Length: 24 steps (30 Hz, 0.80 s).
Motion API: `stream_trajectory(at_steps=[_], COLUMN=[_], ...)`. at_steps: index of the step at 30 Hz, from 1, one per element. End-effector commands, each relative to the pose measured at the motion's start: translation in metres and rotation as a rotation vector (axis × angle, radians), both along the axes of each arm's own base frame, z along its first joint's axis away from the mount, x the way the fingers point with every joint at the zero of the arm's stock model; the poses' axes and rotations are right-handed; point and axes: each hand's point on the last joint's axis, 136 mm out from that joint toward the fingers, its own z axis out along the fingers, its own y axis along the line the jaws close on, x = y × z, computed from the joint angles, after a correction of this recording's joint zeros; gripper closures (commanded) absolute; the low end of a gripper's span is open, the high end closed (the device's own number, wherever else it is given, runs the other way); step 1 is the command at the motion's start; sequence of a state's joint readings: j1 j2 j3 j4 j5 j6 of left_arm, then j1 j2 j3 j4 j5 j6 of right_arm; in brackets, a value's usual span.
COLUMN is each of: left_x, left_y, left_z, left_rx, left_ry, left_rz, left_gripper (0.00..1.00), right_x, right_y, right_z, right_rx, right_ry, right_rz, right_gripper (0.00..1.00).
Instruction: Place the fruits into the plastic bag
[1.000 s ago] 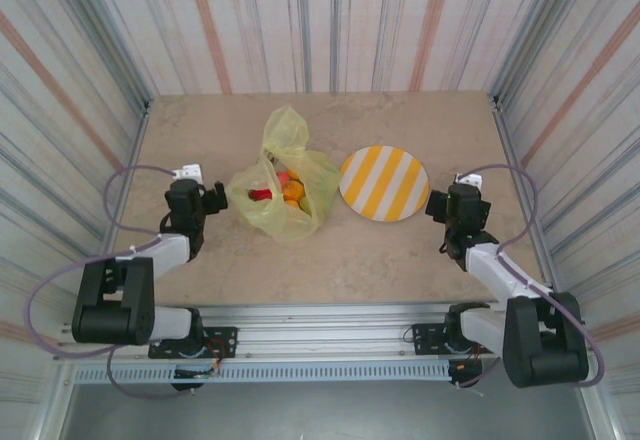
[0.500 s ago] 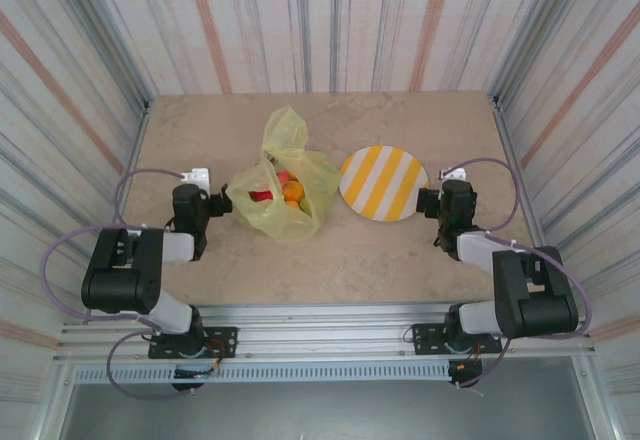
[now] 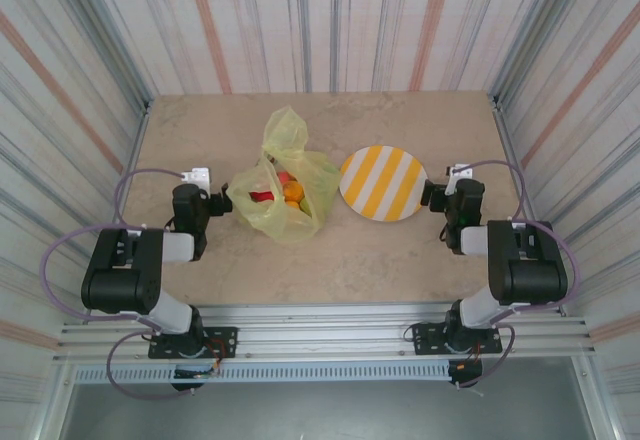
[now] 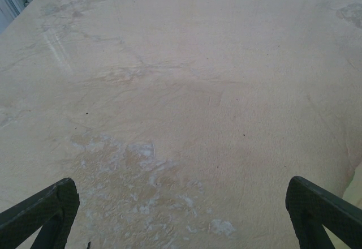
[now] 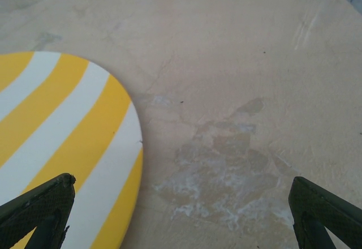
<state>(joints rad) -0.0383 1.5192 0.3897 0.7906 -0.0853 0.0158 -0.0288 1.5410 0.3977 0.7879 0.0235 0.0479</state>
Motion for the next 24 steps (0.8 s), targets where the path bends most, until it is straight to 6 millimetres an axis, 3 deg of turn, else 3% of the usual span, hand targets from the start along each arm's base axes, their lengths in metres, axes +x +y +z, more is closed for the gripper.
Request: stream_trajectory(at_steps=[1,24], left_x=[0.0040,0.0044], left_y=[0.0017,0.0009], left_z=[0.0118,0.0121], left_rx=[0.014,0.015], left_ry=[-0.040,-0.041], left_rz=[-0.008,-0.009], left_gripper=[0.01,0.01], right_x=[0.0036,0.0036], right_y=[-0.0005,-0.0001], right_z=[0.0077,0.0078], right_rx=[0.047,0.044], right_ry=[-0.034,-0.040], right_rz=[-0.009,-0.008], right_gripper=[0.01,0.01])
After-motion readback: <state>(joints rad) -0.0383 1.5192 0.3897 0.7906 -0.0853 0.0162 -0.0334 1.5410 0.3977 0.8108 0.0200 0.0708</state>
